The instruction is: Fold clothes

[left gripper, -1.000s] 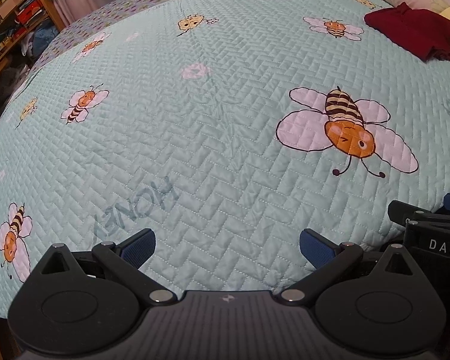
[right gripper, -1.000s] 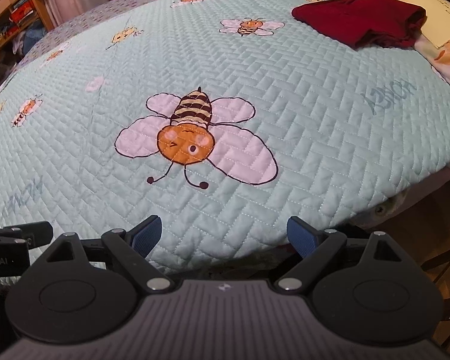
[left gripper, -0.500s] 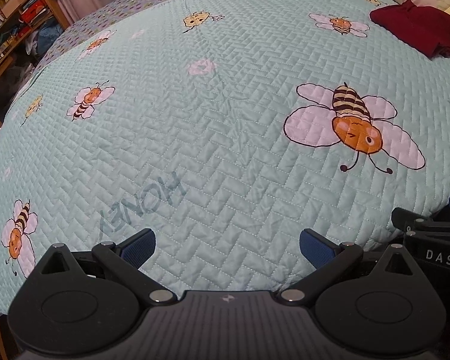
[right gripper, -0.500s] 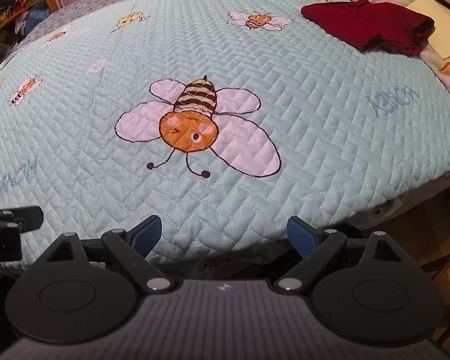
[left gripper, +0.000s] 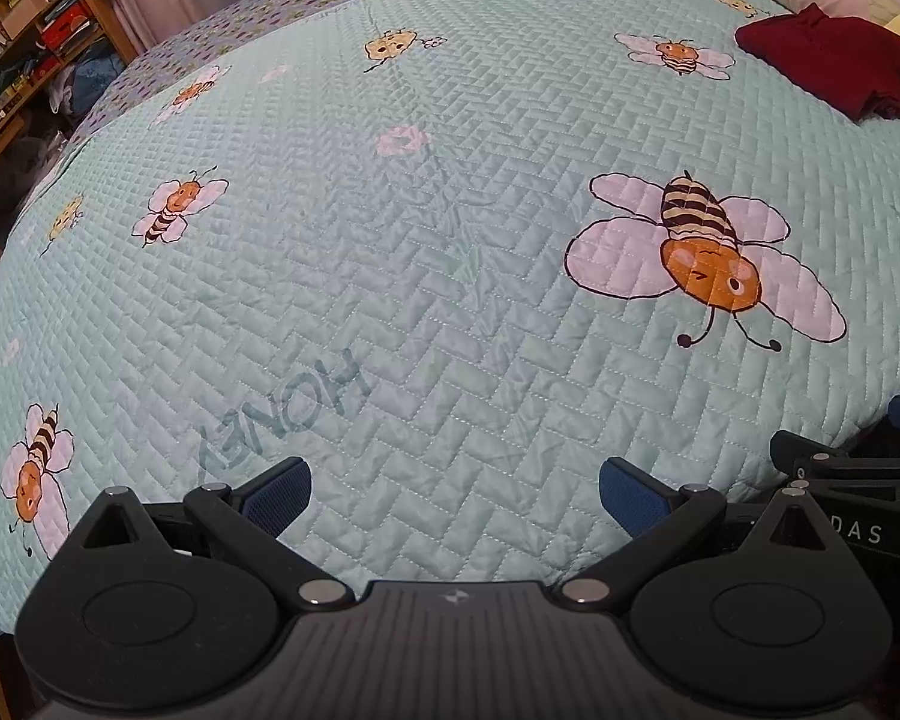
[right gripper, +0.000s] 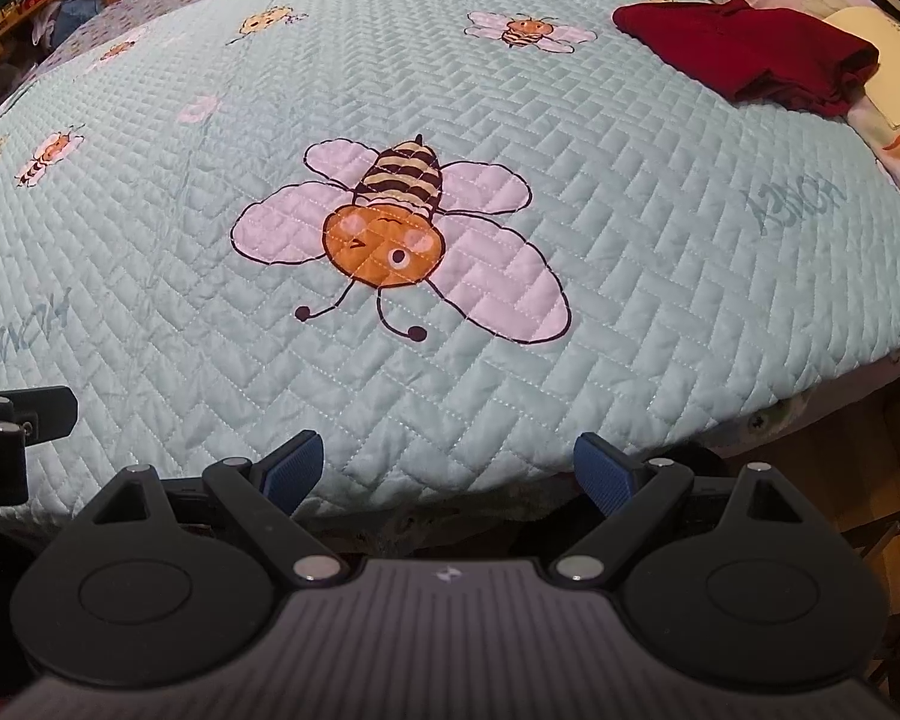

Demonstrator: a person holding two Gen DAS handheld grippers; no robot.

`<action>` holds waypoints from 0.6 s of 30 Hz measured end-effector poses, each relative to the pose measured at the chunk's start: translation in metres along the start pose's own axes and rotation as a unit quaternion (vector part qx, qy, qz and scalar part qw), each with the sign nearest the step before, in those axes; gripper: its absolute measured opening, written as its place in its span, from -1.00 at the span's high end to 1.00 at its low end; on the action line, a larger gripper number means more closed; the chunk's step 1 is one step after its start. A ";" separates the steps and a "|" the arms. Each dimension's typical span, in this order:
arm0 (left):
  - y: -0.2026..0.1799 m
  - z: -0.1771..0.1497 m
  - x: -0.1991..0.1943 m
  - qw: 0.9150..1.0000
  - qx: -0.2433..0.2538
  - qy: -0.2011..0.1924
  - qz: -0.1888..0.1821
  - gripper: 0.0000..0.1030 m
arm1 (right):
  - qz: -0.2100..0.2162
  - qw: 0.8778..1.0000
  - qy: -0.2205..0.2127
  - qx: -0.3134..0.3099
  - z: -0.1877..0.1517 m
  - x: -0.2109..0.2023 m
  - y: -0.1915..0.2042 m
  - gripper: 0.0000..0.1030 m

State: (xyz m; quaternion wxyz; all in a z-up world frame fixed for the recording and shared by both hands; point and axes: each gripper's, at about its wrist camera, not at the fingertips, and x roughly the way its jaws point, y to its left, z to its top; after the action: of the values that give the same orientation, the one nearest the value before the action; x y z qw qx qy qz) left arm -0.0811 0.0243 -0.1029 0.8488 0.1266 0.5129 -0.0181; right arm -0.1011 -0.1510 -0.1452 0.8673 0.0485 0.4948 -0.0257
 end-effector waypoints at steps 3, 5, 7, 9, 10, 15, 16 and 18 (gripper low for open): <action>-0.003 0.001 0.000 1.000 0.004 0.001 -0.002 -0.98 | 0.003 1.000 0.000 0.002 0.000 -0.001 -0.002 -0.76; -0.008 0.002 0.000 1.000 0.012 0.000 -0.006 -0.98 | 0.001 1.000 -0.001 0.007 0.001 -0.002 -0.005 -0.76; -0.015 0.002 -0.001 1.000 0.022 -0.002 -0.011 -0.98 | -0.004 1.000 -0.005 0.013 0.000 -0.005 -0.010 -0.76; -0.022 0.003 -0.002 0.999 0.032 -0.002 -0.019 -0.98 | -0.010 1.000 -0.007 0.022 -0.001 -0.007 -0.017 -0.76; -0.025 0.002 -0.003 0.999 0.036 -0.002 -0.022 -0.98 | -0.012 1.000 -0.007 0.028 -0.002 -0.008 -0.021 -0.76; -0.042 0.001 -0.007 0.998 0.058 -0.002 -0.035 -0.98 | -0.008 0.998 -0.005 0.059 -0.006 -0.011 -0.039 -0.76; -0.045 0.001 -0.008 0.997 0.063 -0.003 -0.037 -0.98 | -0.007 0.998 -0.012 0.069 -0.008 -0.015 -0.044 -0.76; -0.058 0.003 -0.013 0.996 0.083 -0.012 -0.036 -0.98 | -0.013 0.995 -0.038 0.090 -0.013 -0.028 -0.056 -0.76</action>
State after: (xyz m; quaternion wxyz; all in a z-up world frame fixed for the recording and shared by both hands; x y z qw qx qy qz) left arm -0.0941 -0.0341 -0.1013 0.8405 0.1777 0.5033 -0.0930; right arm -0.1316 -0.2050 -0.1308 0.8770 0.1188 0.4582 -0.0829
